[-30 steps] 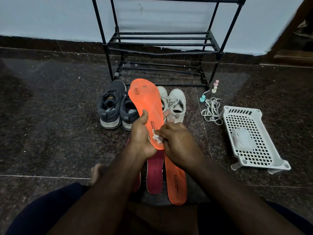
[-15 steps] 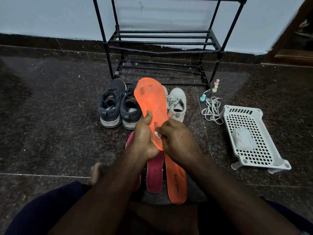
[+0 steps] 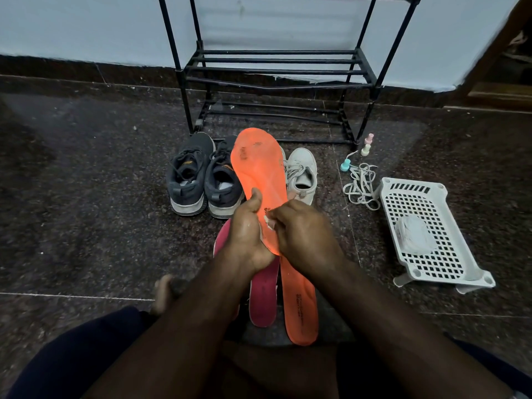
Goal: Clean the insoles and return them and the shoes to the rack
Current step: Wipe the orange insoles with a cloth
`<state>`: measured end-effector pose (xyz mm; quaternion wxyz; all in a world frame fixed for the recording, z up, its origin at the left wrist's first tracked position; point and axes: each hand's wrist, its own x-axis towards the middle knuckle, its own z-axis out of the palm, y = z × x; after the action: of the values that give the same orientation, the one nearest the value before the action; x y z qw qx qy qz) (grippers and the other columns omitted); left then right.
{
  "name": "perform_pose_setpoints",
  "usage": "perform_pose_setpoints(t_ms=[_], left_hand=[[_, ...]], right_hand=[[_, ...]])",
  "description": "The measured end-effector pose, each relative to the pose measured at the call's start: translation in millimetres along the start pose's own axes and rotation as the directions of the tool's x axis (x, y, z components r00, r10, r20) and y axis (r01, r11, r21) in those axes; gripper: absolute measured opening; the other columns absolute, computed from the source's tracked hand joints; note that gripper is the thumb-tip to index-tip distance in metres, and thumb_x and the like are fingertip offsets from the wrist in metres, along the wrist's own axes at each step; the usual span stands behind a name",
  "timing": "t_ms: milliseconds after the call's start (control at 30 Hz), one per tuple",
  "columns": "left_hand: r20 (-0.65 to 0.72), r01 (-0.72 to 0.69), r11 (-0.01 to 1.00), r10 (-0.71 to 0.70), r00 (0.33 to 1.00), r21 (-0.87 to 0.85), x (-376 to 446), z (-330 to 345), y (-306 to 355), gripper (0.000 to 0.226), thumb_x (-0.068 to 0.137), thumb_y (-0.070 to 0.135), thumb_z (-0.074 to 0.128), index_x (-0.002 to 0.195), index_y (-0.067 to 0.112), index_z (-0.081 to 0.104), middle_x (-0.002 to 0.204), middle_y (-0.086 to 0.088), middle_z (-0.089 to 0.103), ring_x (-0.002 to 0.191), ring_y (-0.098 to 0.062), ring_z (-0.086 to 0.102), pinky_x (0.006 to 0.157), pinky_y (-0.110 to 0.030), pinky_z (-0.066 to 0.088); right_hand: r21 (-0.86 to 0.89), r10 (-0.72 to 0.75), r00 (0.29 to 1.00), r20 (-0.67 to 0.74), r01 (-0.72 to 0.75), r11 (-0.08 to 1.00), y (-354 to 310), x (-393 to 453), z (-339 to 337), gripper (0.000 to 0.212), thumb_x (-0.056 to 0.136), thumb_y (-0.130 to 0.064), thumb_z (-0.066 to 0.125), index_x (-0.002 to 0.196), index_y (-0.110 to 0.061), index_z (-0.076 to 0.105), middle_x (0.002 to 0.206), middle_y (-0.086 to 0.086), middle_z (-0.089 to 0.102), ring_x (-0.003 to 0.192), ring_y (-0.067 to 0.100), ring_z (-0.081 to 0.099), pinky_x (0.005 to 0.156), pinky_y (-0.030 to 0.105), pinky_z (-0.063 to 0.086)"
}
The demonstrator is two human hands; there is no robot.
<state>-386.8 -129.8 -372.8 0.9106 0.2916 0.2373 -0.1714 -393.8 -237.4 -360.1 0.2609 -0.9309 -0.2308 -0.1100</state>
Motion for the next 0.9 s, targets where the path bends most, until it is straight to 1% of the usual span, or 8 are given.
perform_pose_setpoints(t_ms=[100,233,400,533,600,700,800,900], left_hand=[[0.004,0.017,1.0,-0.017,1.0,0.014,-1,2,1,0.07,0.101,0.059,0.034,0.116,-0.001,0.067,0.106,-0.016,0.073,0.101,-0.027,0.066,0.11,-0.035,0.036],[-0.008,-0.014,0.999,0.014,1.0,0.037,-3,4,8,0.071,0.102,0.06,0.028,0.117,0.002,0.065,0.103,-0.018,0.075,0.119,-0.037,0.059,0.107,-0.053,0.039],[0.015,-0.015,1.0,0.015,1.0,-0.012,-4,4,3,0.065,0.104,0.053,0.032,0.118,-0.003,0.063,0.104,-0.021,0.072,0.099,-0.031,0.066,0.114,-0.044,0.038],[0.012,-0.031,0.999,0.03,0.999,0.023,-4,4,2,0.069,0.104,0.055,0.029,0.123,-0.004,0.061,0.106,-0.019,0.073,0.09,-0.029,0.073,0.089,-0.039,0.053],[0.003,-0.026,0.999,0.026,1.0,0.029,-3,3,4,0.073,0.103,0.058,0.028,0.127,-0.003,0.059,0.119,-0.02,0.069,0.105,-0.031,0.068,0.088,-0.04,0.052],[0.001,-0.067,0.998,0.067,0.998,-0.011,2,1,9,0.07,0.103,0.058,0.027,0.124,0.001,0.062,0.129,-0.019,0.065,0.127,-0.038,0.055,0.095,-0.053,0.046],[0.013,-0.061,0.998,0.061,0.998,-0.028,-2,5,9,0.07,0.103,0.057,0.029,0.123,-0.001,0.063,0.117,-0.019,0.07,0.12,-0.037,0.06,0.102,-0.052,0.045],[0.043,-0.042,0.998,0.044,0.998,-0.037,-4,7,5,0.073,0.103,0.057,0.029,0.131,-0.004,0.058,0.125,-0.023,0.066,0.123,-0.036,0.059,0.109,-0.048,0.042]], right_hand=[[-0.001,0.044,0.986,0.16,-0.045,0.999,-1,-4,-7,0.016,0.087,-0.018,0.064,0.099,-0.016,0.075,0.09,0.008,0.067,0.088,0.029,0.063,0.074,0.039,0.051],[0.091,0.053,0.964,0.261,-0.079,0.993,0,-11,-17,0.013,0.087,-0.02,0.067,0.097,-0.021,0.075,0.097,0.002,0.07,0.093,0.018,0.063,0.082,0.035,0.049],[0.117,0.08,0.995,-0.06,-0.072,0.99,10,7,-15,0.009,0.083,-0.009,0.071,0.09,-0.012,0.074,0.087,0.004,0.066,0.083,0.019,0.062,0.076,0.021,0.042],[0.032,0.092,0.99,0.108,-0.096,0.995,10,2,-7,0.013,0.087,-0.02,0.068,0.098,-0.017,0.074,0.094,0.004,0.068,0.091,0.021,0.063,0.081,0.035,0.049],[0.02,0.106,0.975,0.195,-0.112,0.994,6,-4,-8,0.014,0.087,-0.02,0.067,0.099,-0.02,0.074,0.095,0.002,0.068,0.093,0.021,0.063,0.08,0.037,0.049],[0.135,0.134,0.964,0.23,-0.168,0.977,3,-8,-14,0.008,0.085,-0.018,0.068,0.088,-0.022,0.073,0.089,-0.004,0.071,0.083,0.01,0.062,0.072,0.026,0.044],[0.176,0.177,0.98,0.091,-0.191,0.966,4,-3,-15,0.008,0.085,-0.016,0.068,0.089,-0.019,0.074,0.088,-0.003,0.068,0.083,0.01,0.06,0.073,0.022,0.041],[0.127,0.187,0.982,0.009,-0.186,0.974,4,2,-13,0.012,0.086,-0.014,0.065,0.096,-0.016,0.072,0.092,0.001,0.067,0.089,0.016,0.06,0.074,0.018,0.036]])
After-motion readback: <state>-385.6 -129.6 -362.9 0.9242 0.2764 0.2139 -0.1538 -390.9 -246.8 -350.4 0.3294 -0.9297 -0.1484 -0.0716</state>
